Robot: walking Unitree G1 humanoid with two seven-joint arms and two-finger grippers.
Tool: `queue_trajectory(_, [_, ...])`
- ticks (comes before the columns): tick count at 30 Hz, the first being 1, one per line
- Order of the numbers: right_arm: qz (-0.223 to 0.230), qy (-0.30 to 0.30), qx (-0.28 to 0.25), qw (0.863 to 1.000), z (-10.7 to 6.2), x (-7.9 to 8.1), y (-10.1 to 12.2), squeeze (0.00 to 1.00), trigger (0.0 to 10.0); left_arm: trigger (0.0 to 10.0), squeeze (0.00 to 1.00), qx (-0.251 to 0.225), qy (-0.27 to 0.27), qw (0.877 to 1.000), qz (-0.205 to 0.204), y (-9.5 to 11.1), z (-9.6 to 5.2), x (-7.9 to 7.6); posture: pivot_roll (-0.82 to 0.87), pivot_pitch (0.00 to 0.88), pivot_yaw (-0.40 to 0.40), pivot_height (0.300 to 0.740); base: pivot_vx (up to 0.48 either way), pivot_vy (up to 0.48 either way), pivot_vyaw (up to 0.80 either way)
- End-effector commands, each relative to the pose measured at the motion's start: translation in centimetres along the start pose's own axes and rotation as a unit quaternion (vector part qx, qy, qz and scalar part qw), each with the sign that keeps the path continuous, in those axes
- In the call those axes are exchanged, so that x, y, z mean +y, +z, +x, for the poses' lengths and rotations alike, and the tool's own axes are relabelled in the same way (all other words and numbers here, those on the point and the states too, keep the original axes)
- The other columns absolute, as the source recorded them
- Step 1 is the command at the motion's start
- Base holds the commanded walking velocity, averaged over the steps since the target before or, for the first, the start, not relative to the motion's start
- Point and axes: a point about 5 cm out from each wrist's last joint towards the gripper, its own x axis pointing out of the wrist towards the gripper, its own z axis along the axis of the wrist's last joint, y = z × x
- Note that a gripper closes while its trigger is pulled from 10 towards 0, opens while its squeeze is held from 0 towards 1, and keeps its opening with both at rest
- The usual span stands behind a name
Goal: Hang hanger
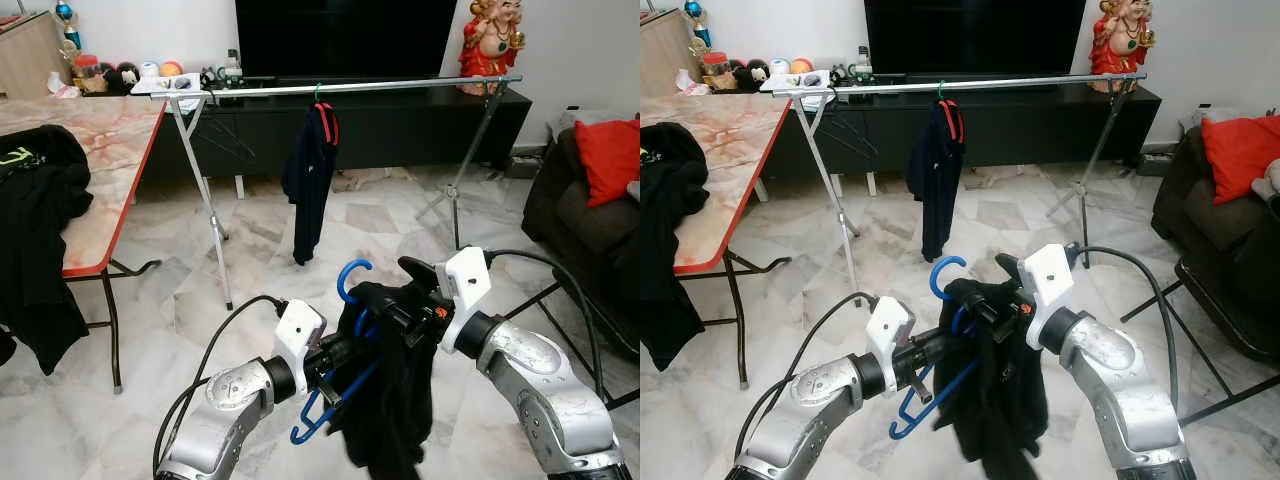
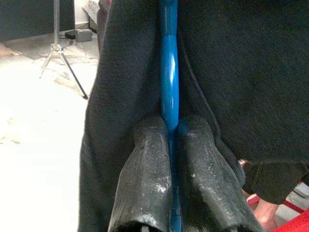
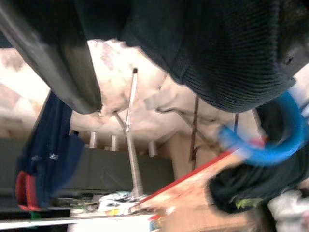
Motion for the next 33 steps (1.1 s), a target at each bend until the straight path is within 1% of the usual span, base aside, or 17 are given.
queue_trajectory(1, [0.055, -0.046, -0.016, 0.997, 0.0, -1.2, 0.9, 0.0, 10.0, 10.0, 0.0, -0.006, -0.003, 1.0, 0.012, 0.3, 0.0, 0.0, 0.03, 0.042, -0.02, 0.74, 0.0, 0.0, 0.0])
queue_trajectory(2, [0.083, -0.06, -0.013, 0.995, 0.0, -1.5, 0.7, 0.0, 10.0, 10.0, 0.0, -0.006, -0.003, 1.0, 0.012, 0.3, 0.0, 0.0, 0.03, 0.042, -0.02, 0.74, 0.0, 0.0, 0.0])
queue_trajectory(3, [0.083, -0.06, -0.013, 0.995, 0.0, -1.5, 0.7, 0.0, 10.0, 10.0, 0.0, -0.006, -0.003, 1.0, 0.012, 0.3, 0.0, 0.0, 0.03, 0.042, -0.02, 0.74, 0.0, 0.0, 0.0])
queue_trajectory(4, [0.123, -0.055, -0.009, 0.991, 0.0, -1.3, 0.3, 0.0, 10.0, 10.0, 0.0, -0.006, -0.003, 1.0, 0.012, 0.3, 0.0, 0.0, 0.03, 0.043, -0.02, 0.74, 0.0, 0.0, 0.0])
queue_trajectory(7, [0.166, 0.015, -0.013, 0.986, -0.3, 0.5, -0.2, 0.0, 10.0, 10.0, 0.0, -0.006, -0.003, 1.0, 0.012, 0.3, 0.0, 0.0, 0.03, 0.045, -0.018, 0.74, 0.0, 0.0, 0.0])
queue_trajectory(9, [0.194, 0.059, -0.02, 0.979, -0.6, 1.5, -0.6, 0.0, 10.0, 10.0, 0.0, -0.006, -0.003, 1.0, 0.011, 0.3, 0.0, 0.0, 0.03, 0.045, -0.018, 0.74, 0.0, 0.0, 0.0])
queue_trajectory(13, [0.284, 0.091, -0.042, 0.954, -0.9, 2.1, -1.1, 0.0, 10.0, 10.0, 0.0, -0.006, -0.004, 1.0, 0.012, 0.3, -0.1, 0.0, 0.03, 0.045, -0.018, 0.74, 0.0, 0.0, 0.0])
queue_trajectory(15, [0.342, 0.099, -0.041, 0.934, -1.3, 2.4, -2.0, 0.0, 10.0, 10.0, 0.0, -0.006, -0.003, 1.0, 0.012, 0.3, -0.1, 0.1, 0.03, 0.042, -0.019, 0.74, 0.0, 0.0, 0.0])
queue_trajectory(16, [0.342, 0.099, -0.041, 0.934, -1.3, 2.4, -2.0, 0.0, 10.0, 10.0, 0.0, -0.006, -0.003, 1.0, 0.012, 0.3, -0.1, 0.1, 0.03, 0.042, -0.019, 0.74, 0.0, 0.0, 0.0])
queue_trajectory(17, [0.36, 0.092, -0.041, 0.927, -1.4, 2.4, -2.5, 0.0, 10.0, 10.0, 0.0, -0.007, -0.003, 1.0, 0.012, 0.3, -0.1, 0.1, 0.03, 0.042, -0.019, 0.74, 0.0, 0.0, 0.0])
queue_trajectory(19, [0.371, 0.082, -0.045, 0.924, -1.6, 2.3, -2.9, 0.0, 10.0, 10.0, 0.0, -0.007, -0.003, 1.0, 0.012, 0.3, -0.1, 0.1, 0.03, 0.042, -0.019, 0.74, 0.0, 0.0, 0.0])
queue_trajectory(22, [0.405, 0.066, -0.062, 0.91, -2.0, 2.0, -3.3, 0.0, 10.0, 10.0, 0.0, -0.007, -0.002, 1.0, 0.012, 0.4, -0.2, 0.1, 0.03, 0.041, -0.02, 0.74, 0.0, 0.0, 0.0])
queue_trajectory(23, [0.423, 0.059, -0.067, 0.902, -2.2, 1.9, -3.5, 0.0, 10.0, 10.0, 0.0, -0.007, -0.003, 1.0, 0.012, 0.4, -0.2, 0.1, 0.04, 0.041, -0.019, 0.74, 0.0, 0.0, 0.0])
queue_trajectory(24, [0.429, 0.057, -0.062, 0.899, -2.3, 2.0, -3.7, 0.0, 10.0, 10.0, 0.0, -0.007, -0.003, 1.0, 0.012, 0.4, -0.2, 0.1, 0.04, 0.041, -0.019, 0.74, 0.0, 0.0, 0.0])
queue_trajectory(27, [0.428, 0.056, -0.05, 0.901, -2.3, 2.2, -4.0, 0.0, 10.0, 10.0, 0.0, -0.007, -0.003, 1.0, 0.012, 0.4, -0.2, 0.1, 0.04, 0.041, -0.019, 0.74, 0.0, 0.0, 0.0])
queue_trajectory(28, [0.429, 0.054, -0.037, 0.901, -2.5, 2.4, -4.3, 0.0, 10.0, 10.0, 0.0, -0.008, -0.003, 1.0, 0.012, 0.4, -0.2, 0.1, 0.03, 0.038, -0.018, 0.74, 0.0, 0.0, 0.0])
queue_trajectory(33, [0.448, 0.031, -0.018, 0.893, -2.8, 2.6, -4.9, 0.0, 10.0, 10.0, 0.0, -0.009, -0.003, 1.0, 0.012, 0.4, -0.2, 0.1, 0.03, 0.036, -0.022, 0.74, 0.0, 0.0, 0.0])
